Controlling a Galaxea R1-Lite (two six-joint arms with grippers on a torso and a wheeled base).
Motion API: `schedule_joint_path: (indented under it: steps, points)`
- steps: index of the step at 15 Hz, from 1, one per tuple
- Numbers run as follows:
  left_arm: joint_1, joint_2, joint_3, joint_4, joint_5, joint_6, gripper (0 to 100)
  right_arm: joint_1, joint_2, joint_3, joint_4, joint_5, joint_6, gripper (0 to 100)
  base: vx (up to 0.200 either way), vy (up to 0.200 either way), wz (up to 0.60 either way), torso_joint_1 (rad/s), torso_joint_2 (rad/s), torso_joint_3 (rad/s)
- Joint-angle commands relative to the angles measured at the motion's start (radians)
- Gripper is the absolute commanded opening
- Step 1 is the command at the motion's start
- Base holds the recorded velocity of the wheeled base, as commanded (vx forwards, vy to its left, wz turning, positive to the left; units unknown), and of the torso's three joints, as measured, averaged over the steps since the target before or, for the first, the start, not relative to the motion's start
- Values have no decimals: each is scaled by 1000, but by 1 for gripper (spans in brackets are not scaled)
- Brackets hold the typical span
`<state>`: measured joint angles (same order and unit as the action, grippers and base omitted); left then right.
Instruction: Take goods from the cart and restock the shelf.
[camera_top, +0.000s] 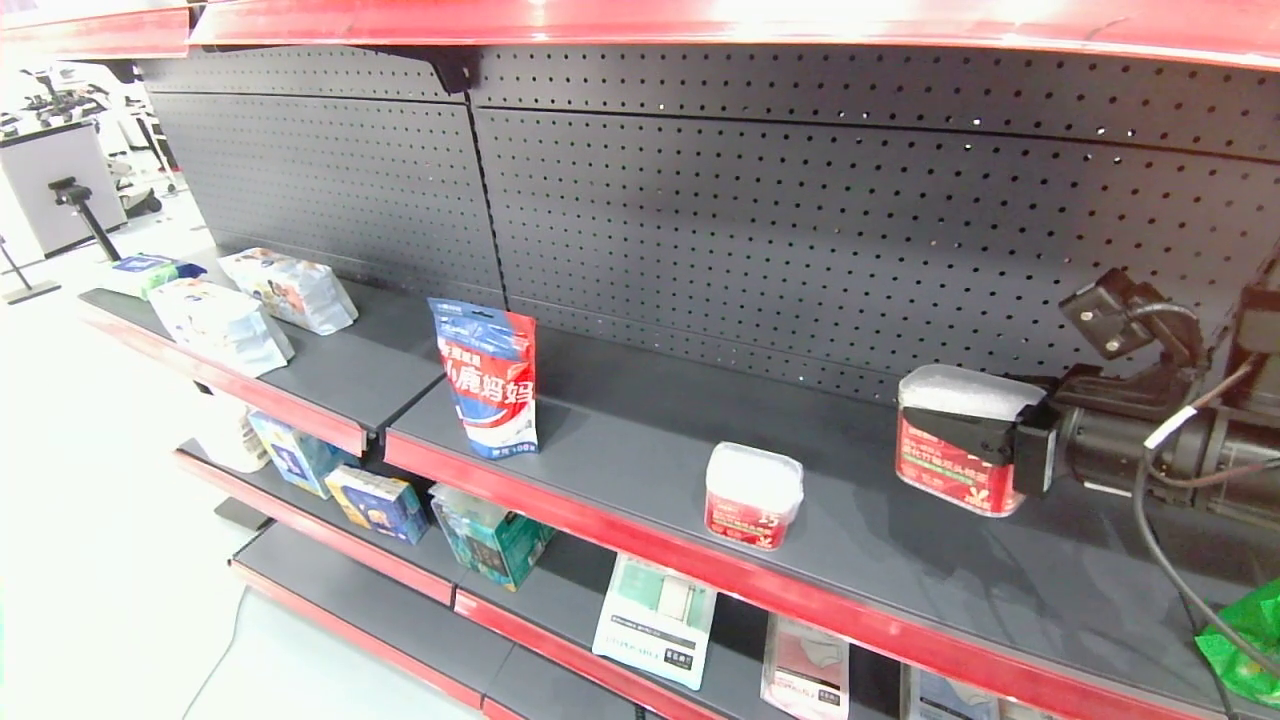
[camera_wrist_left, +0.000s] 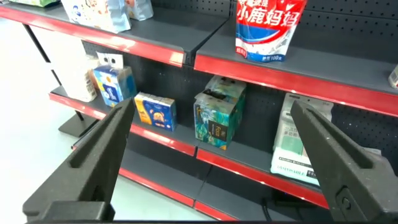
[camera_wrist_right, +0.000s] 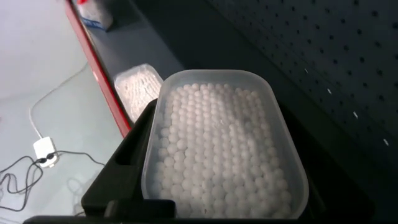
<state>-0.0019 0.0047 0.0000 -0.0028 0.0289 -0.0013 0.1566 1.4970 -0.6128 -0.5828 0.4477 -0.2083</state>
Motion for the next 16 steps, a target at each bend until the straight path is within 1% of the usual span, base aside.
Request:
schedule_joint_path:
  steps: [1, 3, 4, 8, 10, 12, 13, 16]
  points:
    - [-1, -2, 0, 0, 0, 0, 100, -22, 169, -4, -89, 69, -10, 0, 0, 0, 0, 0, 0, 0]
    - [0, -2, 0, 0, 0, 0, 100, -34, 230, -33, -144, 83, -3, 0, 0, 0, 0, 0, 0, 0]
    - [-1, -2, 0, 0, 0, -2, 100, -45, 278, -74, -158, 117, -8, 0, 0, 0, 0, 0, 0, 0]
    - [0, -2, 0, 0, 0, -2, 100, -75, 424, -177, -236, 169, -10, 0, 0, 0, 0, 0, 0, 0]
    - [-1, -2, 0, 0, 0, 0, 100, -65, 466, -199, -246, 203, -23, 0, 0, 0, 0, 0, 0, 0]
    - [0, -2, 0, 0, 0, 0, 100, -57, 511, -217, -261, 217, -66, 0, 0, 0, 0, 0, 0, 0]
    - [-1, -2, 0, 0, 0, -2, 100, -38, 525, -219, -262, 227, -79, 0, 0, 0, 0, 0, 0, 0]
    - [-1, -2, 0, 0, 0, 0, 100, -14, 555, -228, -269, 230, -77, 0, 0, 0, 0, 0, 0, 0]
